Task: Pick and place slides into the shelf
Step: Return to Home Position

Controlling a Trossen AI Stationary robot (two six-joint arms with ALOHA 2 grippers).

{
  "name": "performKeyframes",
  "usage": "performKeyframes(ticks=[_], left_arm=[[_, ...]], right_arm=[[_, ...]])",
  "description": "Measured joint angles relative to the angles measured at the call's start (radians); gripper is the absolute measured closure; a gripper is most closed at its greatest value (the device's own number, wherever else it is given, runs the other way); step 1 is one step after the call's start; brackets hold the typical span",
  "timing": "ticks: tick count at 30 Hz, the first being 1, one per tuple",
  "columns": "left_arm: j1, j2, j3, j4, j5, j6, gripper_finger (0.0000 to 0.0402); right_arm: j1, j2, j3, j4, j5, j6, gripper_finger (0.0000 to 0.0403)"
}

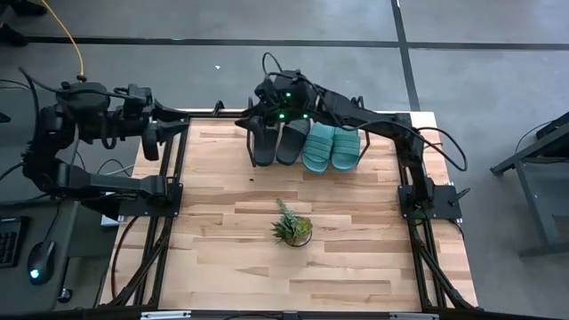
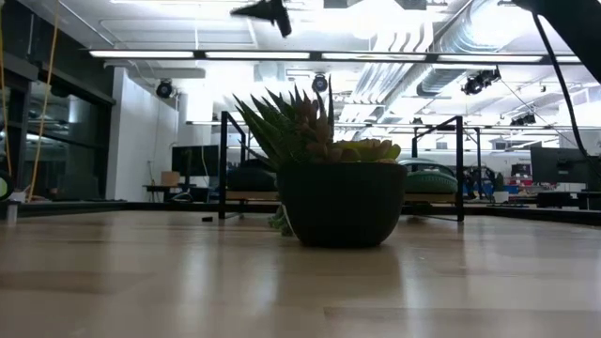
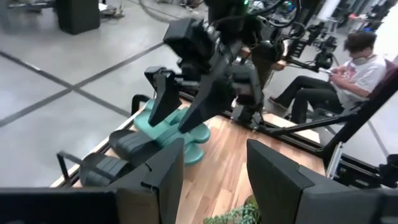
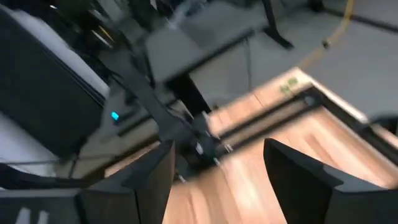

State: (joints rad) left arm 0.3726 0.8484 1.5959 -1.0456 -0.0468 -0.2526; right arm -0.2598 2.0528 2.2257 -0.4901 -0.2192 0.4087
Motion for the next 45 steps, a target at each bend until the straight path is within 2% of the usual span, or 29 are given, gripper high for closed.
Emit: performKeyframes(ticks=[7,12,18,22,29,34,43,45], left_arm=[[0.0,-0.025,0.0,0.006,0.019,0.013,0.0245],[0.0,-0.05,-0.039,0.042,0.086,0.021,0.0245],[0.0,-0.115,-0.154,0.191,0.175,-0.01,0.0245],[0.0,-0.164,-0.211,0.285,0.198,-0.017,0.0245],[0.0,-0.222,-0.272,0.467,0.24,0.022,0.0245],[0.0,-0.227,-0.282,0.474,0.294,0.057,0.0245],[0.0,-0.226,-0.283,0.471,0.29,0.124,0.0245],[0.0,-0.227,-0.283,0.477,0.247,0.114,0.0245]], right_arm=[[0.039,-0.052,0.0,0.143,-0.003,0.014,0.0167],[0.061,-0.073,-0.001,0.197,-0.002,0.028,0.0167],[0.071,-0.1,-0.001,0.238,-0.032,0.012,0.0167],[0.073,-0.134,-0.001,0.241,-0.095,-0.023,0.0167],[0.076,-0.22,-0.001,0.202,-0.189,-0.083,0.0167],[0.077,-0.294,0.0,0.086,-0.192,-0.145,0.0167],[0.077,-0.408,0.0,-0.098,-0.192,-0.242,0.0167],[0.077,-0.427,0.0,-0.124,-0.188,-0.252,0.0167]])
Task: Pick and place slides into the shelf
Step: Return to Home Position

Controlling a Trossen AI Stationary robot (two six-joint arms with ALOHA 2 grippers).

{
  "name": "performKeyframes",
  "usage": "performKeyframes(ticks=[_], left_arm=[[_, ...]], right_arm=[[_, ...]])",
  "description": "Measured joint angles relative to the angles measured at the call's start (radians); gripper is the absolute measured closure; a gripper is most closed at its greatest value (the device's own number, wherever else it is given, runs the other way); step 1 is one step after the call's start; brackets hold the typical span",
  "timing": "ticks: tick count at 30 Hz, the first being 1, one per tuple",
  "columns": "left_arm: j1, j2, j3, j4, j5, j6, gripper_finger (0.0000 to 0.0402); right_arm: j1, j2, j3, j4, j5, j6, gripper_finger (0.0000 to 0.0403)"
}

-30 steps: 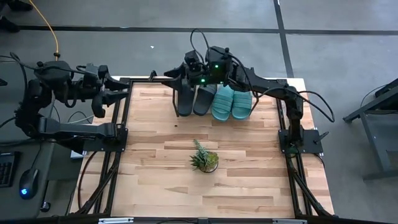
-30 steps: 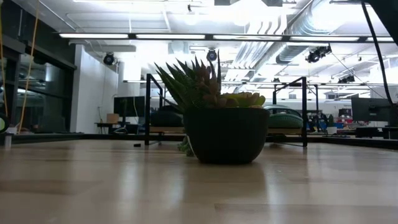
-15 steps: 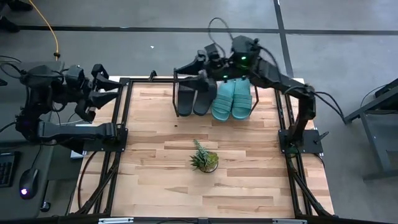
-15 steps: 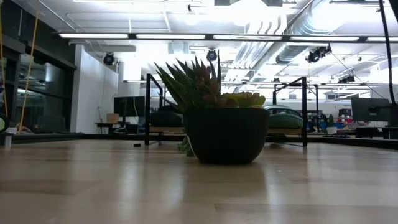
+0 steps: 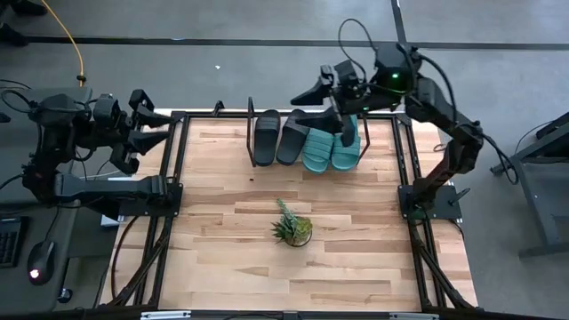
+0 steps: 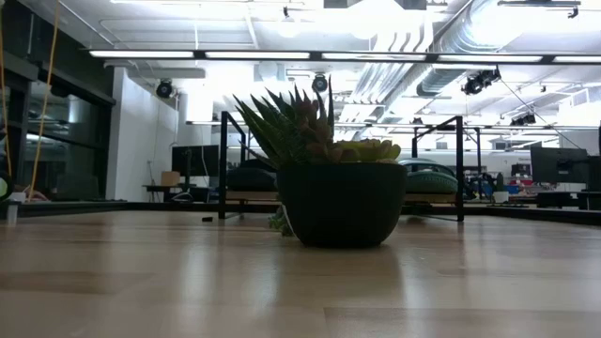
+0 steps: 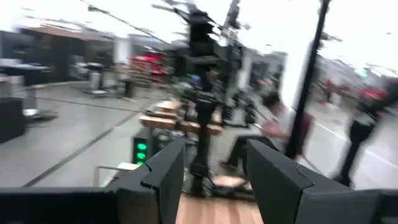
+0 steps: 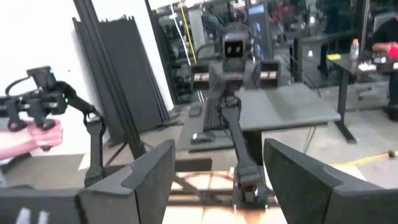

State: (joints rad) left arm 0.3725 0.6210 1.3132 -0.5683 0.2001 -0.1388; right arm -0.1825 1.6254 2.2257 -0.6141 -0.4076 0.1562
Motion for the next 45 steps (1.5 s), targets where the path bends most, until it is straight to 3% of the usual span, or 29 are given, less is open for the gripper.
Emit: performKeyframes(ticks=[6,14,27,30,36,45], left_arm=[[0.0,-0.004,0.003,0.0,-0.175,-0.104,0.0245],[0.0,-0.004,0.003,-0.033,-0.238,-0.162,0.0245],[0.0,0.003,0.0,-0.078,-0.185,-0.224,0.0245],[0.0,0.002,0.0,-0.078,-0.183,-0.195,0.0245],[0.0,-0.03,0.0,-0.059,-0.084,-0.049,0.0245],[0.0,-0.113,-0.054,-0.002,-0.051,-0.024,0.0245]], right_arm=[[0.0,-0.042,0.0,-0.062,0.005,0.034,0.0167],[0.0,-0.052,0.0,-0.067,0.015,0.047,0.0167],[-0.022,-0.036,-0.001,-0.063,0.014,0.101,0.0167],[-0.029,-0.041,-0.001,-0.083,0.002,0.095,0.0167],[0.012,-0.114,-0.002,-0.099,-0.01,0.007,0.0167],[0.139,-0.252,-0.007,-0.169,0.144,-0.061,0.0167]])
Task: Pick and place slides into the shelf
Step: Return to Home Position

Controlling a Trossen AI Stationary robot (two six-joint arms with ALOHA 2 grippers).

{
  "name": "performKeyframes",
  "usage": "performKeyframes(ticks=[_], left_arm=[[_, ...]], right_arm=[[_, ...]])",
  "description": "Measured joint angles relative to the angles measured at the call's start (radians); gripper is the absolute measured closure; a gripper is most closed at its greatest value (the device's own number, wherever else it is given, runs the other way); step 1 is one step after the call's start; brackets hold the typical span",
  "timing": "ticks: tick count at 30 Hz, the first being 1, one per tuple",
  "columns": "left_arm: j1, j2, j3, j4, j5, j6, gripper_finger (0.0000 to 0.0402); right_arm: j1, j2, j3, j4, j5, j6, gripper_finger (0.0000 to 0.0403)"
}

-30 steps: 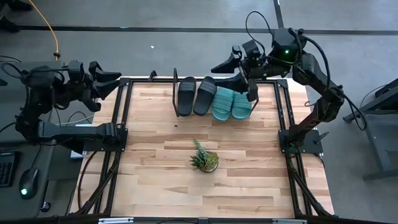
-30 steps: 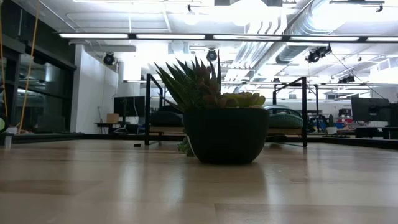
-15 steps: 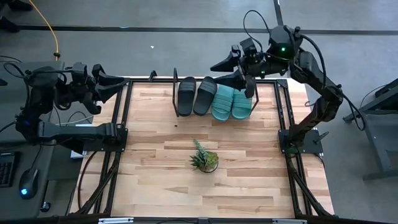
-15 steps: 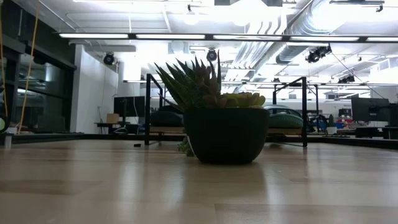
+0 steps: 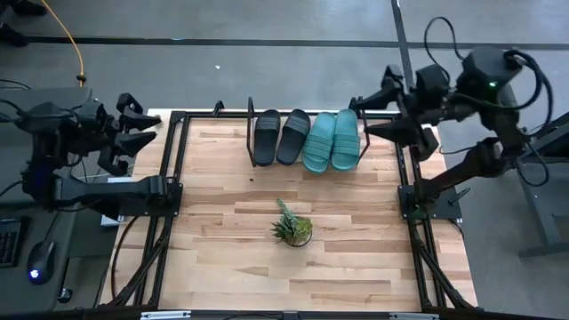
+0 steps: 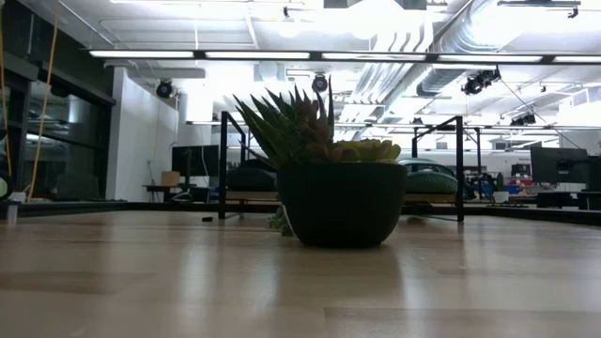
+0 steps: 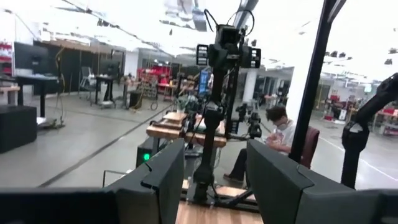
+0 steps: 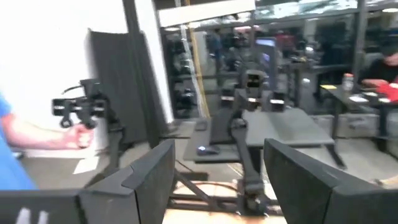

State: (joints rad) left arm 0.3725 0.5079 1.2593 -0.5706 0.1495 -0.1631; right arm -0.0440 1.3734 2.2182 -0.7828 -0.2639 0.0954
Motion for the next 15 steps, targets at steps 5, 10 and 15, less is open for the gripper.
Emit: performKeyframes(ticks=[5,10,15], left_arm=[[0.0,-0.127,-0.223,0.182,0.007,-0.026,0.0245],[0.0,-0.258,-0.469,0.383,0.076,-0.079,0.0245],[0.0,-0.357,-0.624,0.532,0.106,-0.089,0.0245]], right_arm=[[0.049,-0.094,-0.118,0.05,0.096,-0.018,0.0167],[0.067,-0.245,-0.389,0.234,0.095,-0.021,0.0167],[0.067,-0.435,-0.741,0.52,0.091,-0.001,0.0167]])
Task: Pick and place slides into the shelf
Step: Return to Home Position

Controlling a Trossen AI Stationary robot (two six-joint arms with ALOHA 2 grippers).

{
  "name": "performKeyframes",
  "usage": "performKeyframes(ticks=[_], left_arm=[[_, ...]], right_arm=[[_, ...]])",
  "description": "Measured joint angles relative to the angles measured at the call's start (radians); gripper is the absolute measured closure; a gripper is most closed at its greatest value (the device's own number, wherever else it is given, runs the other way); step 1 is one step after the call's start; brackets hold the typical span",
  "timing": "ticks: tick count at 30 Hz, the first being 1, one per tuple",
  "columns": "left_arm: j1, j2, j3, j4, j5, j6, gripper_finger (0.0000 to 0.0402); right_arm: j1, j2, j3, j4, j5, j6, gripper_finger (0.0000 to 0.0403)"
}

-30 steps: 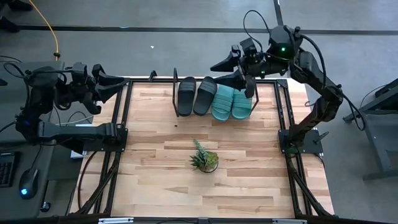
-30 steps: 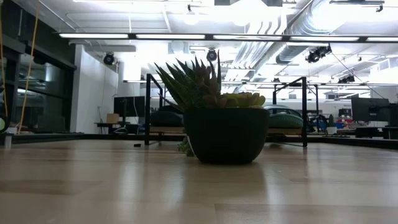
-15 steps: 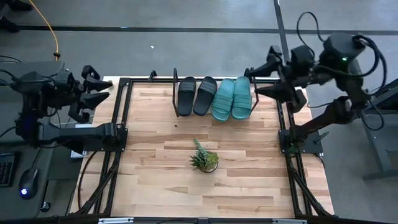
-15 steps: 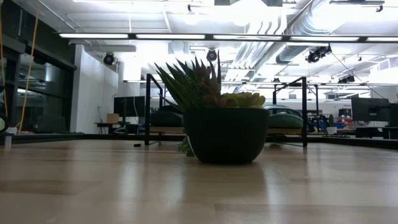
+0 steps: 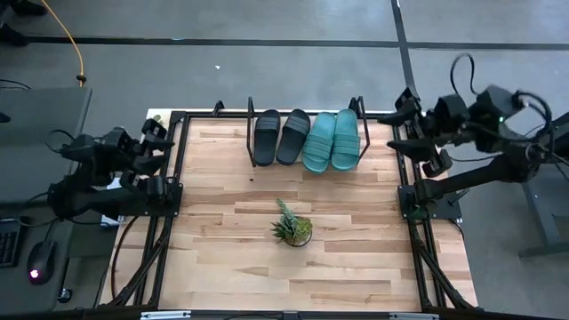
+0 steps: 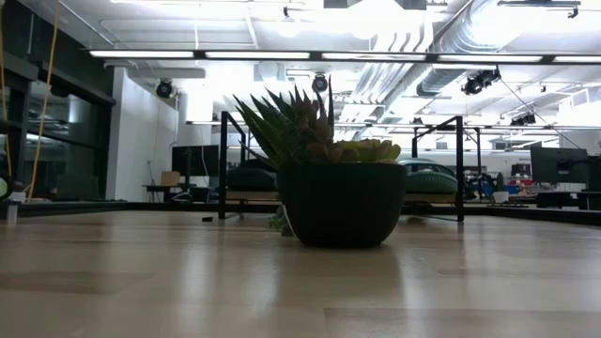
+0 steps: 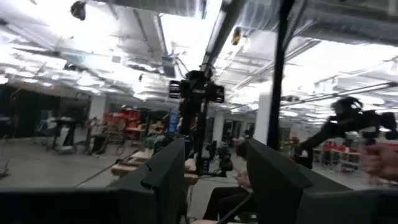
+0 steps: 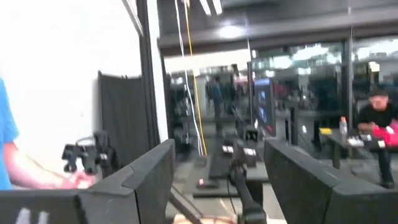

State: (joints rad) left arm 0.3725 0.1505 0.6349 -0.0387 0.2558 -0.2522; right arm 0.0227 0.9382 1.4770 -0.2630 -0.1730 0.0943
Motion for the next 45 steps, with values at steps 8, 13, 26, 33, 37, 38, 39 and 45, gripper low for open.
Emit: performKeyframes(ticks=[8,13,26,33,37,38,39,45], left_arm=[[0.0,-0.08,-0.115,-0.001,-0.003,-0.015,0.0245],[0.0,-0.124,-0.176,-0.001,0.007,-0.013,0.0245],[0.0,-0.145,-0.265,0.053,0.039,-0.043,0.0245],[0.0,-0.144,-0.269,0.045,0.059,-0.052,0.0245],[0.0,-0.144,-0.269,0.045,0.063,-0.052,0.0245],[0.0,-0.144,-0.269,0.045,0.063,-0.051,0.0245],[0.0,-0.144,-0.269,0.044,0.063,-0.051,0.0245],[0.0,-0.144,-0.275,0.032,0.063,-0.049,0.0245]], right_arm=[[0.0,-0.285,-0.535,0.447,-0.002,0.026,0.0167],[0.0,-0.428,-0.804,0.686,-0.002,0.068,0.0167],[0.0,-0.594,-1.283,1.188,-0.002,0.084,0.0167],[0.0,-0.6,-1.467,1.489,0.0,0.093,0.0167],[0.0,-0.599,-1.461,1.433,0.002,0.091,0.0167],[0.0,-0.599,-1.462,1.425,0.007,0.094,0.0167],[0.0,-0.599,-1.462,1.421,0.008,0.098,0.0167],[0.0,-0.599,-1.462,1.412,0.008,0.12,0.0167]])
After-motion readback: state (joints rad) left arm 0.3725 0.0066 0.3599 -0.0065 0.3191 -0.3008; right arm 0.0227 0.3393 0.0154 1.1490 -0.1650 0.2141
